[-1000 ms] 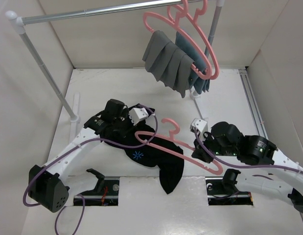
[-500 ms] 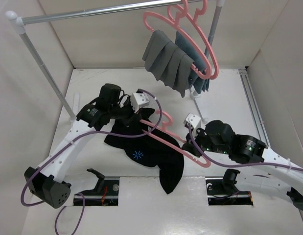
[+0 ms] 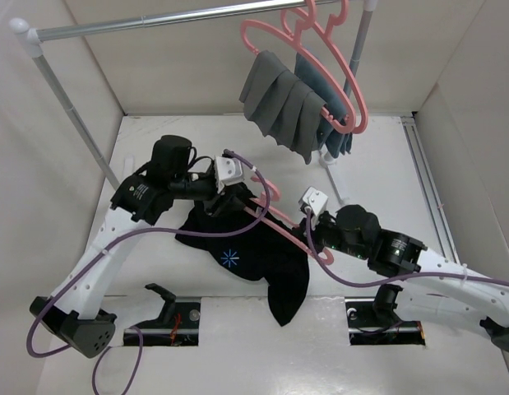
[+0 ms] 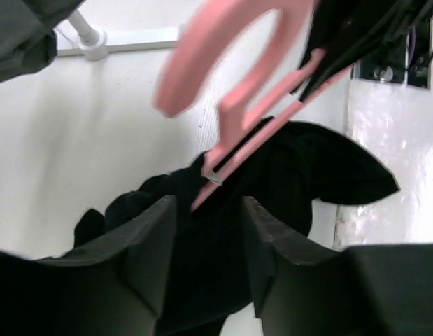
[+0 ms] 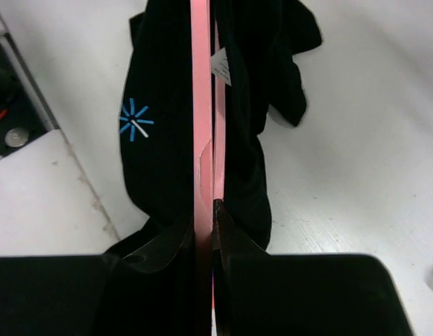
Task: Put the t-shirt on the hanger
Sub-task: Place tshirt on hanger
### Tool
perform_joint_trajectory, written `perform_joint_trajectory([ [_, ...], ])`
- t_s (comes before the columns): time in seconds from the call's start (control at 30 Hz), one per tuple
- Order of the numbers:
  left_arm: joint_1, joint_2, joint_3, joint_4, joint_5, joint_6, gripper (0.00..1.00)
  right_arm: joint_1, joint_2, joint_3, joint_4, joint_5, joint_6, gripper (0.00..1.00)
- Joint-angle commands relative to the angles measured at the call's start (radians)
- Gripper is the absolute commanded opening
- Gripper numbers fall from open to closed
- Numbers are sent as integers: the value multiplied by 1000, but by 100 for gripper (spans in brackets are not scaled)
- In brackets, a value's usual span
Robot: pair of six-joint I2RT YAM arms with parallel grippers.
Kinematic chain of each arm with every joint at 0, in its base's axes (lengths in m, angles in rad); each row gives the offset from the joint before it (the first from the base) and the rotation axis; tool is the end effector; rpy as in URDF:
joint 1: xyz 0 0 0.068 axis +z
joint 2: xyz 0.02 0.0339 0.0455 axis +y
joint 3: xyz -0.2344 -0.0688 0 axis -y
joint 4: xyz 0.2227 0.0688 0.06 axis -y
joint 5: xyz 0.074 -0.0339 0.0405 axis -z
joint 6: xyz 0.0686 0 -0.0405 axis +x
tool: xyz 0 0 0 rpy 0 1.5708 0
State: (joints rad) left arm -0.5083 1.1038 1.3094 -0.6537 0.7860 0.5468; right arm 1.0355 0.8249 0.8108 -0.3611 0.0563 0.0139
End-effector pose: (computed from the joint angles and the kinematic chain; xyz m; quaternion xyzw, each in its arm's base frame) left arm 0.1778 -0.1546 0.3739 0.5698 0.5731 -0.3147 0.4979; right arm 0.1140 0.1847 0.2903 -0.3901 0.7285 0.2617 0.4986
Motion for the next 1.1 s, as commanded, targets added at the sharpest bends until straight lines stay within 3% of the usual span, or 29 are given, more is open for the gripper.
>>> perform_joint_trajectory([
  [0.0, 2, -28, 47, -130, 56, 242, 41, 9, 0, -31, 197, 65, -43, 0],
  [0.03, 2, -41, 60, -148, 6, 264, 48, 9, 0, -48, 208, 86, -54, 0],
  [0.13, 2, -82, 71, -85, -104, 283, 54, 9, -9, -85, 240, 96, -54, 0],
  [0.2, 11, -114, 71, -58, -152, 318, 63, 9, -18, -108, 240, 96, -63, 0],
  [0.37, 24, -114, -68, 6, -303, 499, 73, 9, -18, -119, 260, 86, -63, 0],
  [0.5, 92, -33, -206, 96, -219, 585, 80, 9, -18, -119, 260, 63, -72, 0],
  [0.73, 102, 139, -203, 219, -125, 622, 85, 9, -9, -119, 287, 45, -72, 0],
  [0.8, 102, 151, -203, 207, -107, 660, 79, 9, -9, -119, 297, 45, -72, 0],
  [0.83, 102, 151, -203, 183, -88, 671, 68, 9, -9, -119, 297, 45, -72, 0],
  [0.87, 102, 163, -203, 166, -79, 683, 37, 9, 0, -119, 297, 45, -72, 0],
  [0.93, 102, 172, -191, 123, -61, 683, 4, 9, 0, -119, 307, 54, -72, 0],
  [1.07, 102, 147, -167, 62, -41, 654, 0, 9, 36, -99, 317, 106, -81, 0],
])
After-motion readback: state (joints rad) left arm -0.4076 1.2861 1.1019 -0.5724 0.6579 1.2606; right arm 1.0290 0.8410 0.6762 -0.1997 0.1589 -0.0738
